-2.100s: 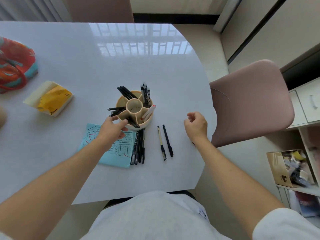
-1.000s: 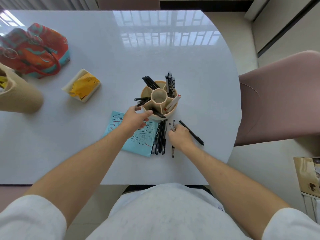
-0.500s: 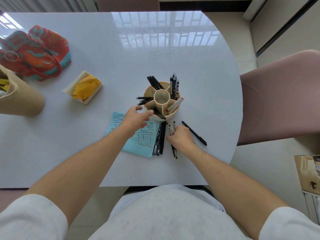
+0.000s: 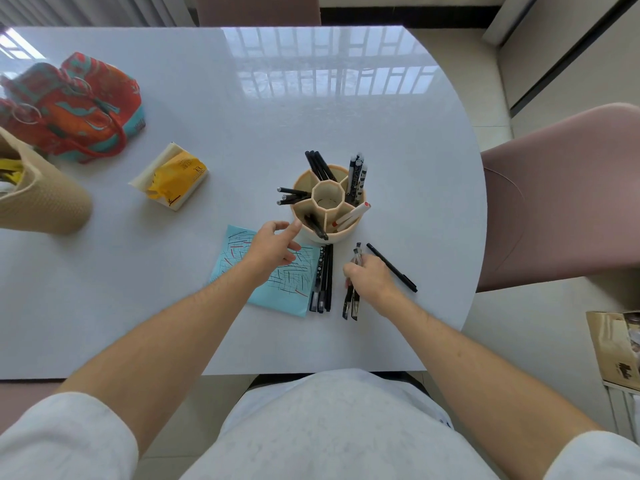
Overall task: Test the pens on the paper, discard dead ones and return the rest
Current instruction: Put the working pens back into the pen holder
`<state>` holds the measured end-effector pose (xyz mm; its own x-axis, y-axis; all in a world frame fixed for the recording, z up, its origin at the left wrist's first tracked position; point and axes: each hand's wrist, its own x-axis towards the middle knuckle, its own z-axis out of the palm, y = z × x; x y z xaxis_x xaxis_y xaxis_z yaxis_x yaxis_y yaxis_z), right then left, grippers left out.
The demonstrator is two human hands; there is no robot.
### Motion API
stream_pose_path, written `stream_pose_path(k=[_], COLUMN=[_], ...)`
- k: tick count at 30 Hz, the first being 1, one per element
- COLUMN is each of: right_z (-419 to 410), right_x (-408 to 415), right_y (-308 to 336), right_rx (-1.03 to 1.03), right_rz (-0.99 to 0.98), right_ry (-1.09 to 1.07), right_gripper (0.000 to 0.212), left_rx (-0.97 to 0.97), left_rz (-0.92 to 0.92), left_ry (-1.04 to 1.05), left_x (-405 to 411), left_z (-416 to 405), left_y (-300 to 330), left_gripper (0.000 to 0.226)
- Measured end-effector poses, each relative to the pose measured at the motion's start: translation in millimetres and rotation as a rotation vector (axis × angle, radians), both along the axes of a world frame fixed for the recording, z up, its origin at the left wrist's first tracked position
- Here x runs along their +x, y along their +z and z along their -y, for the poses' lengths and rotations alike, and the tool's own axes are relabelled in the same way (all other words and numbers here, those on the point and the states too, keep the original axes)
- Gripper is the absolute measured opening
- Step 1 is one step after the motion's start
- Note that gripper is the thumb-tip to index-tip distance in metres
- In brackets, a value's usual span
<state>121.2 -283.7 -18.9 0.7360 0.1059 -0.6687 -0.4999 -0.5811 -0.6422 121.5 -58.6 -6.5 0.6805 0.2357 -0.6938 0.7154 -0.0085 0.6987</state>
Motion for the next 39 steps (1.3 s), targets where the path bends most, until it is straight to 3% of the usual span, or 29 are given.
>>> stream_pose_path(k=[11, 14, 24, 32, 36, 39], right_z=[-21.8, -16.2, 11.4, 16.7, -5.5, -33.9], right_x=[-7.3, -10.0, -4.4, 45.5, 81.7, 103.5], right_y=[-8.9, -8.3, 13.5, 79.7, 114.9, 122.1], right_rx=[-0.030, 0.062, 0.432, 0.872, 1.052, 1.036], right_rz=[0.013, -0.074, -0.219, 0.032, 0.156, 0.232], right_ry=[0.058, -0.019, -0.368, -0.628, -0.560, -0.526], right_gripper=[0.020, 0.030, 0.032, 0.025, 0.022, 0.020], left_rx=[-0.020, -0.016, -0.037, -0.037, -0.037, -0.039], left_rz=[0.031, 0.030, 0.020, 0.009, 0.007, 0.005], left_ry=[0.018, 0.010, -0.019, -0.021, -0.017, -0.011], left_x=[7.0, 8.8, 8.8, 7.3, 5.2, 4.1], left_z=[-2.6, -3.4, -3.0, -0.4, 3.1, 6.9], left_y=[0.2, 0.7, -0.6, 0.8, 2.3, 4.1], left_gripper=[0.043, 0.047, 0.054, 0.054, 0.053, 0.052])
